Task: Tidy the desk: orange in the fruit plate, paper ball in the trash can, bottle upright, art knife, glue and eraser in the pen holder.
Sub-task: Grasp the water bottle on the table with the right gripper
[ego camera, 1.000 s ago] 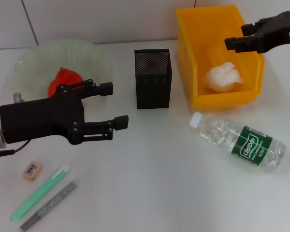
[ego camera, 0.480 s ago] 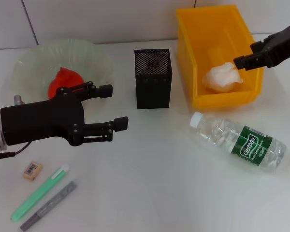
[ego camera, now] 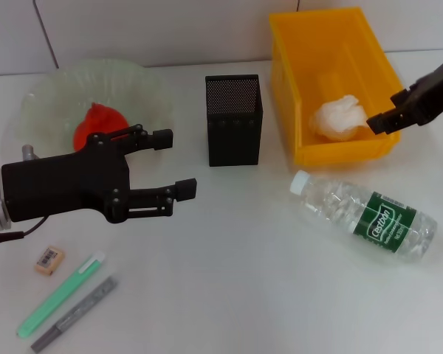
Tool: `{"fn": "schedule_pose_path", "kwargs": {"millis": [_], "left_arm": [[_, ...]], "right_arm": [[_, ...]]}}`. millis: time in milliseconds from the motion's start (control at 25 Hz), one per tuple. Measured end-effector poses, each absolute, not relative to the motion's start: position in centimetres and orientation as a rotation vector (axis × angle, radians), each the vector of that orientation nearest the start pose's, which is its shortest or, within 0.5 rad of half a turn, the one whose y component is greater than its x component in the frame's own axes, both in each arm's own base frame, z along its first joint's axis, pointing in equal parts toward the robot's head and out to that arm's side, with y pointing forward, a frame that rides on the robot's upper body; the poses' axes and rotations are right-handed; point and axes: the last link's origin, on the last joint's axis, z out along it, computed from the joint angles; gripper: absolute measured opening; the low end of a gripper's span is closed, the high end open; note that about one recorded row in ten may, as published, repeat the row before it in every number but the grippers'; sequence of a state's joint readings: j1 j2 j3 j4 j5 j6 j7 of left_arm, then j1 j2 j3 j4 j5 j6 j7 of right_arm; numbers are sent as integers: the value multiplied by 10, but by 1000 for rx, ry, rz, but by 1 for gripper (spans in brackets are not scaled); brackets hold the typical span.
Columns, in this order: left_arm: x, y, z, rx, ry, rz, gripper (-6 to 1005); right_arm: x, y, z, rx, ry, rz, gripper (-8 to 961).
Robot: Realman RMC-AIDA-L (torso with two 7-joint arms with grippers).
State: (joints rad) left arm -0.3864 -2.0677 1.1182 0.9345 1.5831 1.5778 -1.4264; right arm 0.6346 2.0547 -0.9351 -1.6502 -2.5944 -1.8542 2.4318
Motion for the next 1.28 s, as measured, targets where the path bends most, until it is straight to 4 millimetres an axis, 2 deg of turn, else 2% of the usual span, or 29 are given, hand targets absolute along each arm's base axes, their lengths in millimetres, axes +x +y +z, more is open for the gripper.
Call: {"fn": "schedule_pose_path", "kwargs": {"millis": [280, 560, 800, 1280], "left_arm": [[-204, 314, 8, -2807, -306, -905, 856], [-203, 315, 8, -2812, -299, -902, 856], [-204, 315, 7, -2812, -304, -903, 856], [-204, 315, 7, -2813, -308, -903, 856]], "right_arm": [[168, 350, 110, -2520, 936, -293, 581], [166, 344, 104, -2572, 905, -320, 597], [166, 343, 101, -2577, 898, -341, 801], [178, 345, 92, -2551, 932, -489, 820]]}}
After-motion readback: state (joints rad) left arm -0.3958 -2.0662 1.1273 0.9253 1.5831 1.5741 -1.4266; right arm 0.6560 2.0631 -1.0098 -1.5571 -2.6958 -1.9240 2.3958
